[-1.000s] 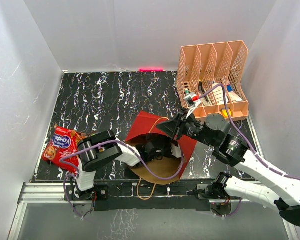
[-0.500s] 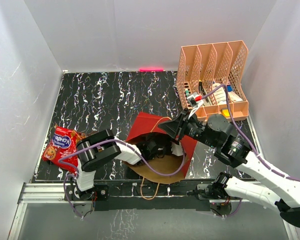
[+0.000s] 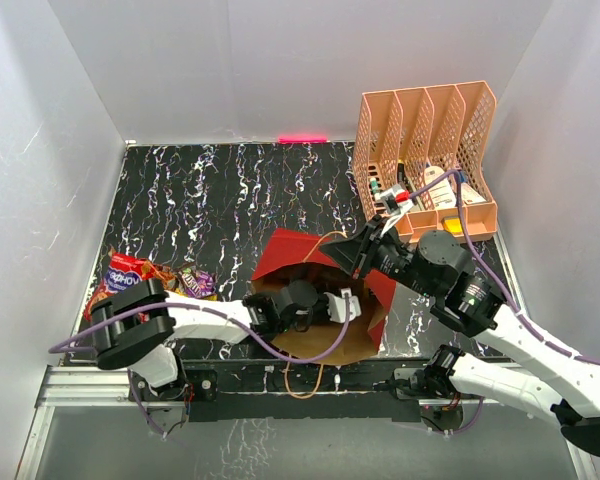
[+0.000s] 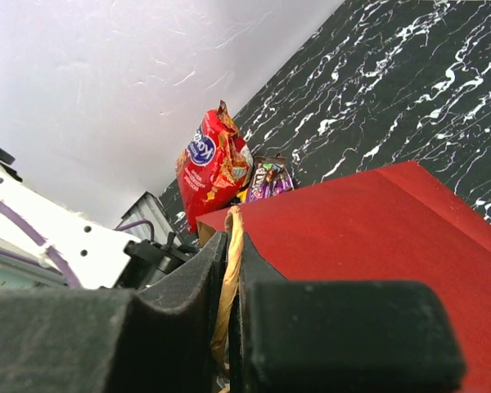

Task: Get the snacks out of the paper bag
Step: Take out the snack from the paper bag.

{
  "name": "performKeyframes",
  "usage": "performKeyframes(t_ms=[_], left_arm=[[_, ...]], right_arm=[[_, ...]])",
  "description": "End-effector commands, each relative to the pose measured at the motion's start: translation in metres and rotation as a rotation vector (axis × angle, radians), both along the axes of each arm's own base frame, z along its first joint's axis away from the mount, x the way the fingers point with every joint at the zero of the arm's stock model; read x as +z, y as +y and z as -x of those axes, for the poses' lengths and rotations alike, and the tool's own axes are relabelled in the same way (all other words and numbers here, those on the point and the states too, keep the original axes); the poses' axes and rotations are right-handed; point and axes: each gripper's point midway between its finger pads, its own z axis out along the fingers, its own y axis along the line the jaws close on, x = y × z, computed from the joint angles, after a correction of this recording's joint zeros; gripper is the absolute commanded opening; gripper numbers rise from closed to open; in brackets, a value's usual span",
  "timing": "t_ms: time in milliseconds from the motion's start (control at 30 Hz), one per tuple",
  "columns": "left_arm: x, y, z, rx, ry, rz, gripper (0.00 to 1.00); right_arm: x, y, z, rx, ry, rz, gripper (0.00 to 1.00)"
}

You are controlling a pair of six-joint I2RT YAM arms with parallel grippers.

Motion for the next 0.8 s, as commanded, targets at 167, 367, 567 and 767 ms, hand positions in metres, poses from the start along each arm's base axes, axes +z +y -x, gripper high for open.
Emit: performKeyframes(t_ms=[167,367,567,767], left_arm=[[0.037,0.021,0.068,-0.039,0.247,0.137,0.09],[0.086,0.05,0.102,-0.045,0.42,0.302,0.07],[0.148,0.076,0.122,-0.029,0.558,0.442,0.0],[0.209,0.093,0.104,0.127,0.561,0.51,0.0]], right_arm=[[0.016,-0.002,-0.003,-0.022,-0.04,-0.057,0.07],[0.013,-0.007,-0.003,-0.04,-0.03,-0.058,0.07],[0.011,-0.009,-0.002,-0.048,-0.028,-0.061,0.07],[0.008,-0.008,-0.003,-0.045,-0.023,-0.055,0.07]])
